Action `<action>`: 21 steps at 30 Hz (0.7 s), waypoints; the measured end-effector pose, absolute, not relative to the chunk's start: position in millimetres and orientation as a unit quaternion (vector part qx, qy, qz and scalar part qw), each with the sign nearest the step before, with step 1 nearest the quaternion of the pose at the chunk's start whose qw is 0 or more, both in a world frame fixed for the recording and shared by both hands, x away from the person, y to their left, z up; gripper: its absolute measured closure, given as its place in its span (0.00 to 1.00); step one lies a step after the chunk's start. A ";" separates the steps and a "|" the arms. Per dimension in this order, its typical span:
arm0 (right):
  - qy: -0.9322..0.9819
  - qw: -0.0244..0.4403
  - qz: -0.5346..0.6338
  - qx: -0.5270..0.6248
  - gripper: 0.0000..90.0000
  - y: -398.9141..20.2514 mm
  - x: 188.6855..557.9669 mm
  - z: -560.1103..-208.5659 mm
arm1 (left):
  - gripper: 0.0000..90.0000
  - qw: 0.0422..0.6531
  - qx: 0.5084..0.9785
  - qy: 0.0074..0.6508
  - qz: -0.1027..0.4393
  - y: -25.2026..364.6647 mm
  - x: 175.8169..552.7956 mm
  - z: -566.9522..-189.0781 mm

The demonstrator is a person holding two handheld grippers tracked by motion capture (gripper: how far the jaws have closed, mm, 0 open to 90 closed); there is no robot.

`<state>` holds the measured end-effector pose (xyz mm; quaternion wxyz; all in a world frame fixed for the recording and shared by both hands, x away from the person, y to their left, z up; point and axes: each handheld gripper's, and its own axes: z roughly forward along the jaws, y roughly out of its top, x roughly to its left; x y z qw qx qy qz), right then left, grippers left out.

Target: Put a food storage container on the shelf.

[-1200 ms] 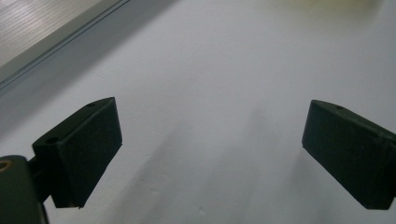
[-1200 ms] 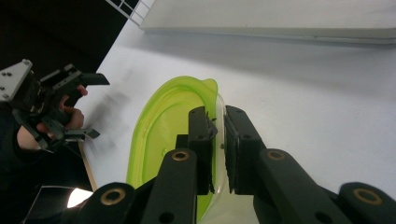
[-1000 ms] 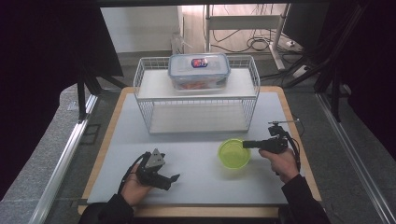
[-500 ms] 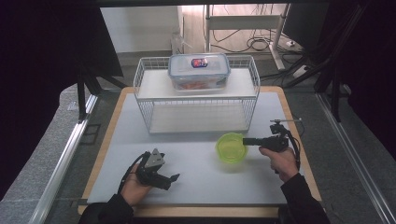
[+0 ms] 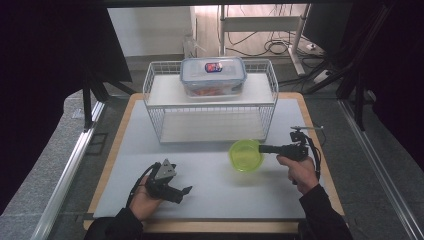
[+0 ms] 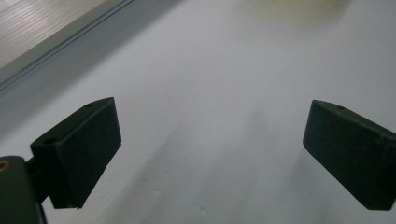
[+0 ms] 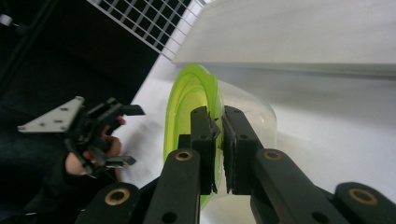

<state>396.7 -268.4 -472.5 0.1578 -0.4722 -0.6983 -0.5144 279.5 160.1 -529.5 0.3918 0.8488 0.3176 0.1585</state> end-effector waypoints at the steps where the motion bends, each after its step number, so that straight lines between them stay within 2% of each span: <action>1: -0.696 0.160 -0.520 -0.469 0.93 -267.6 396.8 -471.3 | 0.04 0.393 0.848 0.319 0.159 160.8 280.0 -529.2; 10: -0.684 0.171 -0.550 -0.447 0.93 -259.9 397.5 -437.0 | 0.01 0.422 0.828 0.336 0.150 167.2 280.7 -524.9; 21: -0.673 0.183 -0.583 -0.417 0.93 -245.9 399.3 -385.8 | 0.01 0.422 0.829 0.335 0.152 167.7 280.0 -524.1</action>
